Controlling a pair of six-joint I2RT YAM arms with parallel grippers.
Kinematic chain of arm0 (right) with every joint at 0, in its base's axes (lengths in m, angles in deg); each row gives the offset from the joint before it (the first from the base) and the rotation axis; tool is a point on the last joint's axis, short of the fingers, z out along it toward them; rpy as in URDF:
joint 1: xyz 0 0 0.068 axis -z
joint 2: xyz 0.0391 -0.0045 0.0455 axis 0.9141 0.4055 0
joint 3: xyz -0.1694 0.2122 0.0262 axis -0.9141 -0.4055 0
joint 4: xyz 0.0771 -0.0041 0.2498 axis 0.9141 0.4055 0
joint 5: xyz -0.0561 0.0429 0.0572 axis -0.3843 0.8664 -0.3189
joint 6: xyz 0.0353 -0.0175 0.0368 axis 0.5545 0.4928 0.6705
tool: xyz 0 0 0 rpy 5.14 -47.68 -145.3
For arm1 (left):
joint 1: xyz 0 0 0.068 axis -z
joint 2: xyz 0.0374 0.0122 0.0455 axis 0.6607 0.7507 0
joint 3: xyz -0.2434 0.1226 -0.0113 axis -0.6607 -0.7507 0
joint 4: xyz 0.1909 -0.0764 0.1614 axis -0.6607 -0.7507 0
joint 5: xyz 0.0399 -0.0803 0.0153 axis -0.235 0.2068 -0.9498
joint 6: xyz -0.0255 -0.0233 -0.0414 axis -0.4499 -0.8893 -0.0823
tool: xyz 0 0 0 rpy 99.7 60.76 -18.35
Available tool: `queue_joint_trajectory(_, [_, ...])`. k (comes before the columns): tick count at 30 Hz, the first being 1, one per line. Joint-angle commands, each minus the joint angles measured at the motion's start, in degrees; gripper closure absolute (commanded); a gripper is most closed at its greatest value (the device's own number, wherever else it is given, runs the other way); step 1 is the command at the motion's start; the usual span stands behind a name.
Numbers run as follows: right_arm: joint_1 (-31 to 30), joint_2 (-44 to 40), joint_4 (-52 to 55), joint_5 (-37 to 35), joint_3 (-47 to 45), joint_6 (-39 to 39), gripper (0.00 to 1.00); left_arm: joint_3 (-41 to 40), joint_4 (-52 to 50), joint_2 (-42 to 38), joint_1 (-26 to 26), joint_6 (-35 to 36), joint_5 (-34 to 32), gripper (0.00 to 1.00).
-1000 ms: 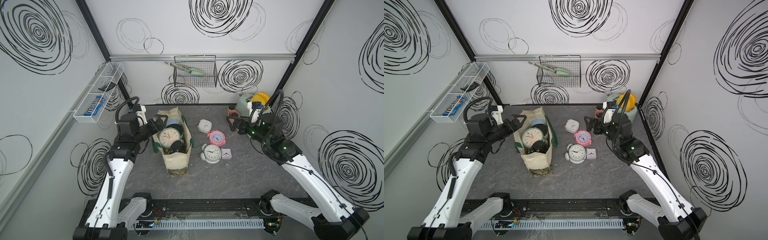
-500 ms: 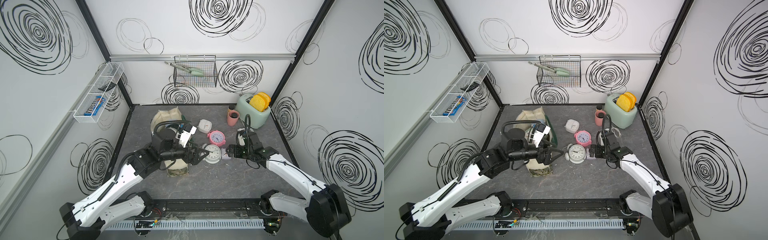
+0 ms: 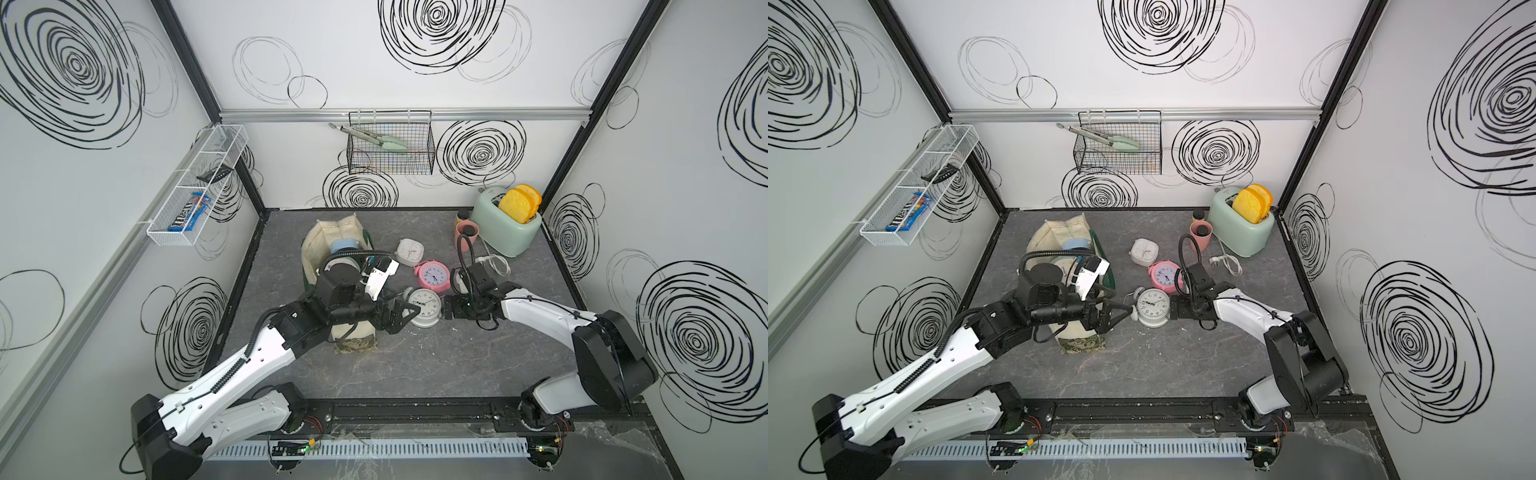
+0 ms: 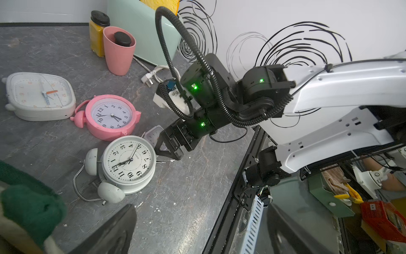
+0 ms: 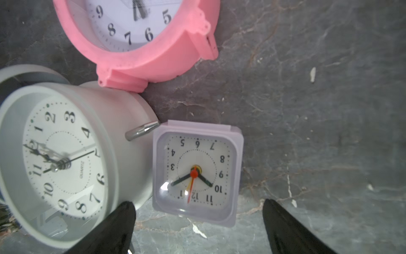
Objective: Put the alarm clock into the canvas bag
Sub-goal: Pick up the alarm from the center of the board.
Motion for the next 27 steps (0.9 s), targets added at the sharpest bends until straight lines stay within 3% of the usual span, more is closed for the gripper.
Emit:
queue_joint_trajectory(1, [-0.29,1.16,-1.23,-1.58,1.48,0.05,0.09,-1.47,4.05,-1.83,-0.26,0.25,-1.56,0.04])
queue_joint_trajectory(18, [-0.56,4.24,-2.95,-0.34,2.18,-1.17,0.29,-3.58,3.94,-4.27,-5.76,-1.65,-2.0,0.04])
queue_joint_trajectory(27, [-0.21,3.8,-3.94,-0.07,1.57,-1.67,0.41,-4.04,-0.01,-8.56,-14.89,-4.48,-1.0,0.04])
